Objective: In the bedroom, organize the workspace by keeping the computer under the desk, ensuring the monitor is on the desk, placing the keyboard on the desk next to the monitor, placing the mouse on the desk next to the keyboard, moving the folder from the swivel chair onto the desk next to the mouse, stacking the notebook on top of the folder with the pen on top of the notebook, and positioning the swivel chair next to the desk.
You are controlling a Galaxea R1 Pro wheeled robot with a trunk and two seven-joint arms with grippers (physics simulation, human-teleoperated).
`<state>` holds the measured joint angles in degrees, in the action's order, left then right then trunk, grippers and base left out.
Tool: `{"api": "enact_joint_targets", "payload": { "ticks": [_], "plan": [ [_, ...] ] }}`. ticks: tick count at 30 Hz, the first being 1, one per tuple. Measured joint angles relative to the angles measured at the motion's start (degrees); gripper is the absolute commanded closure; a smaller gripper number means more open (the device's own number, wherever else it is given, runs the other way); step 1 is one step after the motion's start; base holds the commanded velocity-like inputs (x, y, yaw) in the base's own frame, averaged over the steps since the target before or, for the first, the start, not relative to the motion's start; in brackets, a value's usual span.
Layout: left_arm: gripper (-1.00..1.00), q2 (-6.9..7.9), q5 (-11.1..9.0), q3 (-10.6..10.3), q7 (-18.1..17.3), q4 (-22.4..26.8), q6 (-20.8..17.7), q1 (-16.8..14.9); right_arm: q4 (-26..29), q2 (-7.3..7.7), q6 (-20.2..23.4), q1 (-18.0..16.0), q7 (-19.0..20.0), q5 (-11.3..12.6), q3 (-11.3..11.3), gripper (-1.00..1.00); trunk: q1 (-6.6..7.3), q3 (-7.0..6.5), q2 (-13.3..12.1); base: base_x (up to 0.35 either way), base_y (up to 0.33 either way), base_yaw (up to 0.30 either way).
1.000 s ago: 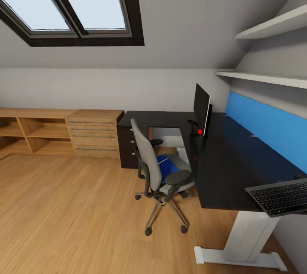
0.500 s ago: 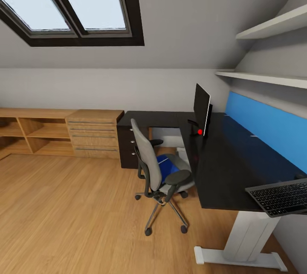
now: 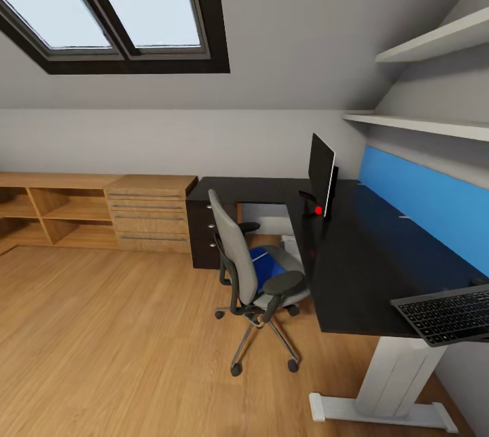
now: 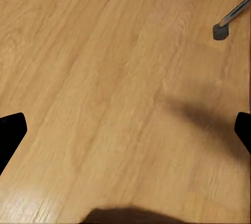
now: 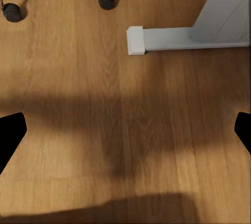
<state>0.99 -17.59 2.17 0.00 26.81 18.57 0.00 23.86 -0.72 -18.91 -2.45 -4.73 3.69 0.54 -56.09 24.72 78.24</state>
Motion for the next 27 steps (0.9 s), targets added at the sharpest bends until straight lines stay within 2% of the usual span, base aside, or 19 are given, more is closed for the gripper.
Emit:
{"api": "enact_joint_targets", "payload": {
  "ticks": [1,2,4,8,9,11,13,14,18,23,27],
  "plan": [
    [-1.0,-0.01,-0.5,0.0,0.0,0.1,0.2,0.0,0.2,-0.06,0.0,-0.1,-0.2,0.5,0.0,-1.0,0.0,0.0,0.0,0.0,0.0,0.0],
    [-1.0,-0.03,-1.5,-0.1,-0.2,-0.2,2.7,0.0,0.4,-0.06,0.0,-0.5,-0.5,1.8,0.0,-1.0,0.0,0.0,0.0,0.0,0.0,0.0],
    [-1.0,-0.06,-1.9,-0.1,-0.2,-1.5,5.8,0.0,0.5,0.01,-0.2,-0.7,-0.6,2.8,0.1,-1.0,0.0,0.0,0.0,0.0,0.0,0.0],
    [-1.0,-0.09,-2.4,-0.2,-0.2,-5.1,12.8,0.0,0.2,0.16,-0.7,-1.0,-0.7,3.7,0.1,-1.0,0.0,0.0,0.0,0.0,0.0,0.0],
    [-1.0,-0.1,-2.6,-0.3,-0.2,-6.7,16.3,0.0,-0.5,0.32,-1.3,-1.0,-0.7,4.0,0.2,-1.0,0.0,0.0,0.0,0.0,0.0,0.0],
    [-1.0,-0.15,-2.7,-0.4,-0.2,-8.0,19.4,0.0,-1.7,0.52,-2.2,-1.1,-0.7,4.1,0.2,-1.0,0.0,0.0,0.0,0.0,0.0,0.0],
    [-1.0,-0.18,-2.9,-0.4,-0.2,-9.0,22.4,0.0,-3.4,0.72,-4.4,-1.1,-0.6,4.1,0.3,-1.0,0.0,0.0,0.0,0.013,0.026,0.0],
    [-1.0,-0.14,-3.0,-0.4,-0.2,-9.8,24.4,0.0,-5.0,0.71,-8.7,-1.1,-0.6,3.9,0.0,-1.0,0.0,0.0,0.0,0.064,0.136,0.0],
    [-1.0,-0.05,-3.1,-0.4,-0.1,-10.2,25.3,0.0,-7.4,0.61,-10.9,-1.1,-0.6,3.8,-0.3,-1.0,0.01,0.0,0.0,0.083,0.226,0.0],
    [-1.0,-0.08,-3.1,-0.5,-0.1,-10.5,25.3,0.0,-9.2,0.57,-11.6,-1.1,-0.4,3.4,-0.5,-1.0,0.01,0.0,0.0,0.087,0.309,0.0],
    [-1.0,-0.18,-3.1,-0.5,-0.1,-11.8,25.4,0.0,-9.8,0.55,-11.7,-1.1,-0.4,1.8,-1.4,-1.0,0.01,0.0,0.0,0.053,0.326,0.0]
  ]
}}
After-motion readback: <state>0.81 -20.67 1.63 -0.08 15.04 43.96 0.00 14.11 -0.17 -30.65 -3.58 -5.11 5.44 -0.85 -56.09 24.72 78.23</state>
